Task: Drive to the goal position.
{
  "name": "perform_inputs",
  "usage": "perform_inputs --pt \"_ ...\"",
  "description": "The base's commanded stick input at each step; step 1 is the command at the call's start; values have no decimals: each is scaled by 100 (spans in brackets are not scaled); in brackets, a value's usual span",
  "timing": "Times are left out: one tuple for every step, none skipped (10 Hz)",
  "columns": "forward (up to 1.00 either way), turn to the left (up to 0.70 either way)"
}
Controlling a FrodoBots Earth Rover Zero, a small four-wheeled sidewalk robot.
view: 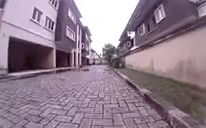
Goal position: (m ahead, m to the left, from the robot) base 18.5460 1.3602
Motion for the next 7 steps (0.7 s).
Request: perform_inputs --pt "50 0" --pt "50 0" --pt "50 0" --pt "50 0" --pt "50 0" --pt "50 0" --pt "50 0"
